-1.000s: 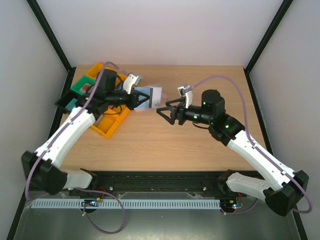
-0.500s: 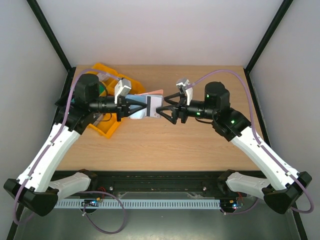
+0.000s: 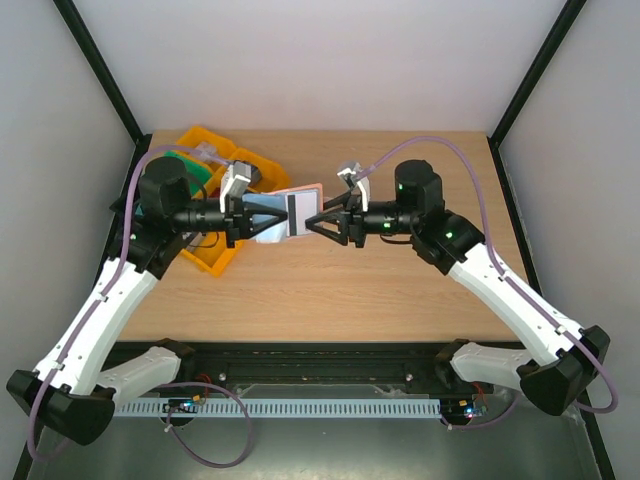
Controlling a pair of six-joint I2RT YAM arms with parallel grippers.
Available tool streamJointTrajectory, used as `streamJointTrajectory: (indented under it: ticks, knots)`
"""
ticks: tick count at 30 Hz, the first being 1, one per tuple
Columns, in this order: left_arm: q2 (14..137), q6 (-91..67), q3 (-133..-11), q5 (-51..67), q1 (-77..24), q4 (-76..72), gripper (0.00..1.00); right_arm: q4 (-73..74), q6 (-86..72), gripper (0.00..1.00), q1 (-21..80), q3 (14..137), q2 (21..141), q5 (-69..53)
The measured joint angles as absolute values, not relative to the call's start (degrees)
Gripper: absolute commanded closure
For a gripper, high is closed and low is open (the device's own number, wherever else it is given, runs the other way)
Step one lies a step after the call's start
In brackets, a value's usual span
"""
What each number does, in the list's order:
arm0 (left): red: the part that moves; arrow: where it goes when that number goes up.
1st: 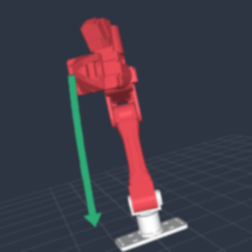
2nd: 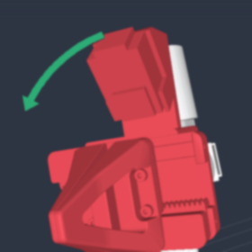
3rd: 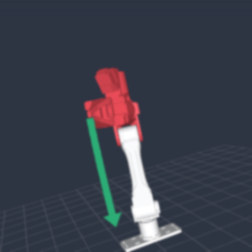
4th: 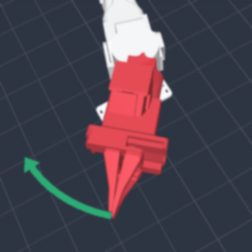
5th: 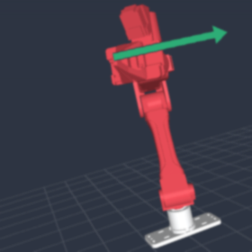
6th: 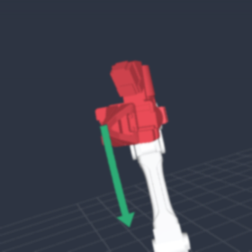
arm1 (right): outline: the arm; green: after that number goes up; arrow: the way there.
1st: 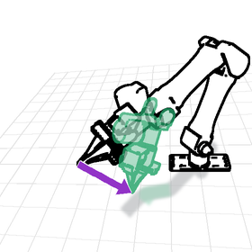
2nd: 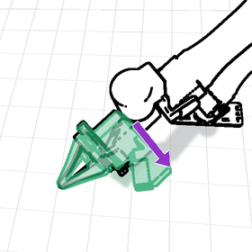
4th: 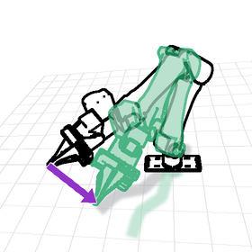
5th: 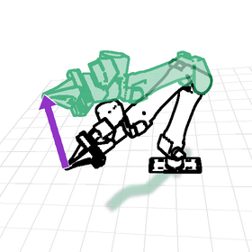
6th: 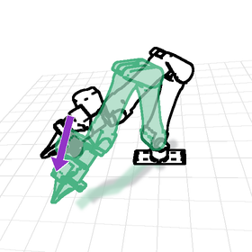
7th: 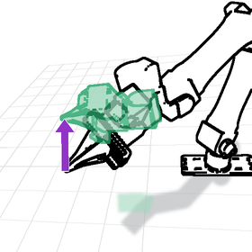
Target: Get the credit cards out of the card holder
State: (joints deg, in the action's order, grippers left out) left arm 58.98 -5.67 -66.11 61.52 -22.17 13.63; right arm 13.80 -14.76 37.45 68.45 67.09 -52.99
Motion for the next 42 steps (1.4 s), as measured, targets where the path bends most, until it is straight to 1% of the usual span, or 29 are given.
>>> streamJointTrajectory:
  ticks: [2,5,8,10,15,16,19,21,25,29,34,36,39,40,41,42]
  knots:
    - [58.74,-6.72,-65.39,62.13,-21.71,12.58,0.98,12.19,-15.62,0.85,37.45,67.99,66.76,-54.3]
    - [58.24,-7.81,-64.71,62.57,-21.26,11.11,0.98,10.61,-16.64,0.97,37.47,67.26,66.13,-55.77]
    - [57.89,-8.93,-64.47,62.61,-20.71,9.85,0.98,9.1,-17.21,0.98,37.52,67.2,65.89,-58.15]
    - [57.8,-9.72,-64.42,63.0,-20.53,9.21,0.86,8.32,-17.19,0.98,37.52,67.22,65.98,-59.27]
    - [57.43,-10.94,-63.59,62.98,-19.16,8.34,0.84,8.19,-16.47,0.98,37.5,67.66,66.52,-61.89]
    - [57.39,-11.0,-63.57,62.76,-18.9,8.27,0.82,8.19,-16.21,0.98,37.47,67.68,66.52,-62.06]
    - [57.1,-11.11,-63.44,61.87,-17.91,8.03,0.66,8.08,-15.42,0.98,37.39,67.88,66.52,-62.26]
    - [56.75,-11.31,-62.94,61.47,-16.86,7.75,0.58,8.62,-14.76,0.98,37.17,68.51,66.63,-62.72]
    - [56.25,-10.79,-62.5,61.39,-15.81,7.35,0.39,9.93,-13.52,0.98,37.08,70.13,67.29,-63.81]
    - [55.94,-9.21,-62.57,60.64,-14.98,8.49,0.23,10.92,-12.82,0.98,37.08,71.29,68.01,-64.4]
    - [55.79,-10.2,-62.85,57.6,-10.5,8.23,0.04,11.35,-13.61,0.98,37.08,72.27,68.34,-57.39]
    - [55.59,-10.02,-63.07,55.83,-9.21,8.34,0.01,11.55,-14.57,0.98,37.08,72.55,68.38,-53.76]
    - [54.76,-10.15,-63.07,53.54,-7.33,8.4,0.01,12.84,-15.66,0.99,37.08,72.9,68.4,-47.44]
    - [54.41,-10.33,-63.07,52.82,-6.74,8.32,0.02,13.89,-15.77,0.98,37.08,73.19,68.51,-45.45]
    - [54.02,-10.83,-63.07,51.92,-5.98,8.01,0.05,14.98,-15.81,0.98,37.08,73.65,68.73,-43.64]
    - [53.58,-11.29,-63.05,50.7,-5.17,7.6,0.1,16.29,-15.81,0.98,37.08,74.32,69.17,-41.47]
